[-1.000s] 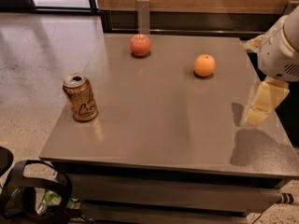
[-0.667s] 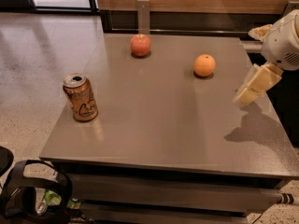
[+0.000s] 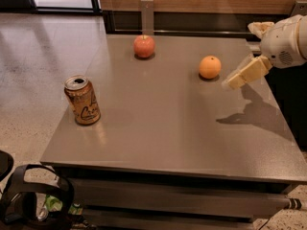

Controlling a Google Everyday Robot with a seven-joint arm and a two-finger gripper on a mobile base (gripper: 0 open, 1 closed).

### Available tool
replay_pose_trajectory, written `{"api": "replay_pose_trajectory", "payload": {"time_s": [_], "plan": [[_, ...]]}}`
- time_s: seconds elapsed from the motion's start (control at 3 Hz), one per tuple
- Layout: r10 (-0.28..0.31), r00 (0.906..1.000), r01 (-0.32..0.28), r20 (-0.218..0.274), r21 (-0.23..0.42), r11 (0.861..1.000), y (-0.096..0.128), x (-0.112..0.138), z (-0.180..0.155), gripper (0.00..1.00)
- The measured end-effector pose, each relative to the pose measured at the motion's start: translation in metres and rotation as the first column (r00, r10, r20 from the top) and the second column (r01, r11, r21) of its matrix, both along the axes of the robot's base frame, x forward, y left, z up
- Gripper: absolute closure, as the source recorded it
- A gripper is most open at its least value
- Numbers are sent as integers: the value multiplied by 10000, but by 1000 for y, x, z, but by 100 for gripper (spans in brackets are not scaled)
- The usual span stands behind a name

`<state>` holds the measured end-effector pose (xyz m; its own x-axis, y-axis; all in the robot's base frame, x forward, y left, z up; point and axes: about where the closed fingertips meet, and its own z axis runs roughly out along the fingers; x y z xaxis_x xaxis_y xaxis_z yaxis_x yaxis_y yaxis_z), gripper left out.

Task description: Move orange near orange can

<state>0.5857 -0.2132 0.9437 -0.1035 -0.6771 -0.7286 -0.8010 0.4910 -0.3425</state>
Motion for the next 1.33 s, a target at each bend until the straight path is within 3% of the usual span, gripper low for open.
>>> {"api": "replay_pose_trajectory", "payload": {"time_s": [0.67,1.0,1.33], "plan": [[-87,9997,95,-209,386,9992,-1,13,-7,0],[-666,9959,754,-618,1539,9852,-18,54,-26,0],[-1087,9916,1208,-696,2036,9716,-29,76,-38,0]]}}
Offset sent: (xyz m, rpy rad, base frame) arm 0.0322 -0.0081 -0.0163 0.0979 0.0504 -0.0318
